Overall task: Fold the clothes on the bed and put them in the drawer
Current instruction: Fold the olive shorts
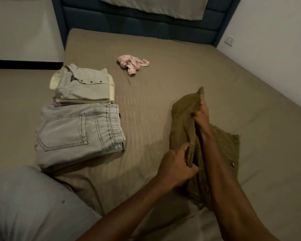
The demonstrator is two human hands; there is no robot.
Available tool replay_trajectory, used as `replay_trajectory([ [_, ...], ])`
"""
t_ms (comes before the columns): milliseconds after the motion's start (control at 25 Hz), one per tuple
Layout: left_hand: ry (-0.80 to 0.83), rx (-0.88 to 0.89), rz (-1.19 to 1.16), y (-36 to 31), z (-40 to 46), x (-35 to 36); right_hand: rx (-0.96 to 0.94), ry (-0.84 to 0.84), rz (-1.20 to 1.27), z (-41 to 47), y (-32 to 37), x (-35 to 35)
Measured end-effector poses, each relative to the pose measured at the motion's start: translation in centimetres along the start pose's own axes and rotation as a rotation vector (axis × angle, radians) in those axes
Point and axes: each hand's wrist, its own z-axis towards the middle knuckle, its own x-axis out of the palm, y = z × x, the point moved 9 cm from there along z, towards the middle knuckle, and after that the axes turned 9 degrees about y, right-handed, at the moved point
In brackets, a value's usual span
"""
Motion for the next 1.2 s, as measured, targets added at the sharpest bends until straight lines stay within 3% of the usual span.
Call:
replay_trajectory([
  [80, 0.105, 0.03, 0.056, -2.5, 1.0, 4.6, -0.012, -0.12, 0.076, -2.2, 0.0, -7.0],
  [160, 0.223, 0.014, 0.09, -3.6, 1.4, 9.4, 0.103, -0.236, 0.121, -4.7, -3.9, -14.1],
  [280, 0.384, -0.116, 0.099, -2.4, 0.9, 13.9, 0.334, -0.284, -0.103, -9.9, -12.1, -21.2],
  [360, 0.302, -0.141, 0.05, -0.9, 0.7, 12.6, 0.476, -0.277, -0.48, -12.9, -16.9, -24.0],
  [400, 0.223, -0.11, 0.07, 0.0, 0.6, 10.7, 0.458, -0.286, -0.608, -14.3, -17.7, -24.4],
  [520, 0.056, 0.043, 0.362, 4.0, 0.1, 4.7, 0.279, -0.307, -0.65, -18.0, -15.6, -22.3],
  [640, 0.177, 0.161, 0.581, 7.8, -0.5, 4.2, 0.139, -0.176, -0.787, -21.3, -13.9, -19.2],
  [800, 0.237, 0.406, 0.79, 7.5, 1.2, 6.9, -0.02, 0.121, -1.038, -24.4, -12.8, -15.4],
  [880, 0.341, 0.457, 0.793, 6.9, 3.0, 8.1, -0.08, 0.196, -1.08, -25.4, -12.1, -14.7],
  [1040, 0.566, 0.509, 0.824, 6.7, 3.3, 10.7, -0.028, 0.385, -1.08, -25.7, -12.2, -14.0],
  [1200, 0.501, 0.53, 0.751, 7.9, 2.3, 8.8, -0.068, 0.474, -1.188, -25.9, -11.9, -12.4],
])
